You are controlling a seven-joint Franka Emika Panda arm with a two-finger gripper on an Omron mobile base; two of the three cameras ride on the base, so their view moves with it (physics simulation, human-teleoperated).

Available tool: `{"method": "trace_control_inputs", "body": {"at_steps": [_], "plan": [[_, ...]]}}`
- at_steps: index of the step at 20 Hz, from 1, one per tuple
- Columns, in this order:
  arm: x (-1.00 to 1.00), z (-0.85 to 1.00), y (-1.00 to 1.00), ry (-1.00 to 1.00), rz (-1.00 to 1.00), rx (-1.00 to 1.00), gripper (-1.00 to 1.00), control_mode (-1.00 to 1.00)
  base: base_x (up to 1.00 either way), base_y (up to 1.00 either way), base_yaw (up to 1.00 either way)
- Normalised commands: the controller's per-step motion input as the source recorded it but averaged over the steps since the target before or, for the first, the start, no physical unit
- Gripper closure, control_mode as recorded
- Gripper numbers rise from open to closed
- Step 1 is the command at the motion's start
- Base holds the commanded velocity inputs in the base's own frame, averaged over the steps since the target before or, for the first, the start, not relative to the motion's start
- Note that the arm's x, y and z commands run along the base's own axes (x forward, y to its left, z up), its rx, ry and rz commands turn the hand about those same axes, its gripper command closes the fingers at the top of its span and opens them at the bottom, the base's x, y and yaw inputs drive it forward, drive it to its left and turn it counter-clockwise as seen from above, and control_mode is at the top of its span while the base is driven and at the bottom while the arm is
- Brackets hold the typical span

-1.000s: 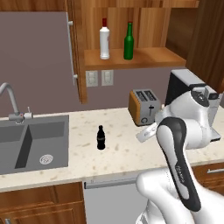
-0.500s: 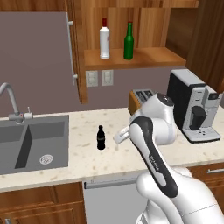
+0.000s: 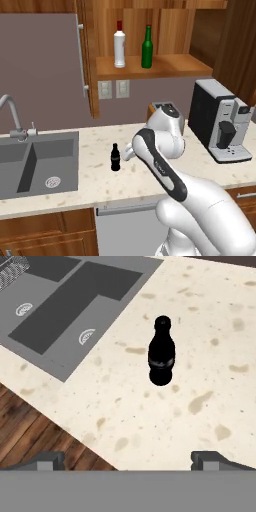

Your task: Sort all alcoholic drinks to one cabinet, and non-alcoholic drinks to the other.

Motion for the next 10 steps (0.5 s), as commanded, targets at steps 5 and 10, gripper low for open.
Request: {"method": "trace_control_inputs", "body": {"at_steps": [5, 10], "plan": [[0.21, -0.38, 0.0, 0.0, 0.0, 0.0, -1.0, -1.0, 0.0, 0.0, 0.0], [0.24, -0.35, 0.04, 0.0, 0.0, 0.0, -1.0, -1.0, 0.0, 0.0, 0.0]]}}
